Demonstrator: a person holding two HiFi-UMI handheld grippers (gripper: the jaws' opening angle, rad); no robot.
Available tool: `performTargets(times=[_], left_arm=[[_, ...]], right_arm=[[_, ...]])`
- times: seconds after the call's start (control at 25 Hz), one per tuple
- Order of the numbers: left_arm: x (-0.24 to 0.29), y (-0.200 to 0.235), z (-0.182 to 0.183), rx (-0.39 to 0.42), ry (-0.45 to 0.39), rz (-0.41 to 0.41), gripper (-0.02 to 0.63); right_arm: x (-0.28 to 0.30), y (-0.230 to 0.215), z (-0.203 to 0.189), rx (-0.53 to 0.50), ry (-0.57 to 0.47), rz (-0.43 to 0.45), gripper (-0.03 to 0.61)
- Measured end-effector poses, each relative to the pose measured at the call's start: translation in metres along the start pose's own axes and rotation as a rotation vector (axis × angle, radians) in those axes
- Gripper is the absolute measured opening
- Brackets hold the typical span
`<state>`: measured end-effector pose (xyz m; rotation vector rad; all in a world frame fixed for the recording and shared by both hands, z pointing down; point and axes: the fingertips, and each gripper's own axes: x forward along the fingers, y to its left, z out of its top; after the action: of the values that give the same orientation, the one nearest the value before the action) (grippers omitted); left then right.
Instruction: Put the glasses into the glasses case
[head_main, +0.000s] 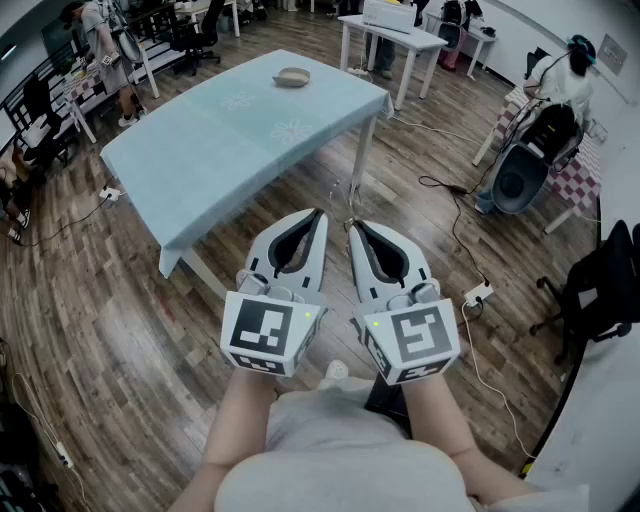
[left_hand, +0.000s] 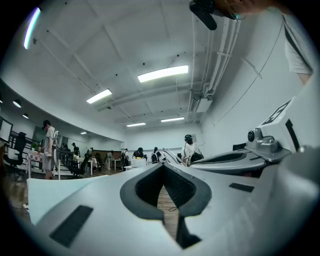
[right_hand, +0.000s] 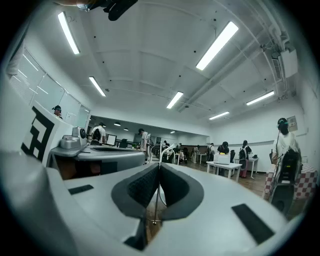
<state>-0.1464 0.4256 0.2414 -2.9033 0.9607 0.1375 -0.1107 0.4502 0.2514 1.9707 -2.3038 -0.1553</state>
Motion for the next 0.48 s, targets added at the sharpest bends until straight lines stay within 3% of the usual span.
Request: performTargets(times=[0.48], left_arm=[[0.012,-0.01,-0.003,0.006,-0.001,-0.012,0.008]], right_arm=[[-0.002,-0.016,-0.005,0.006,-0.002,-0.005,0.011]])
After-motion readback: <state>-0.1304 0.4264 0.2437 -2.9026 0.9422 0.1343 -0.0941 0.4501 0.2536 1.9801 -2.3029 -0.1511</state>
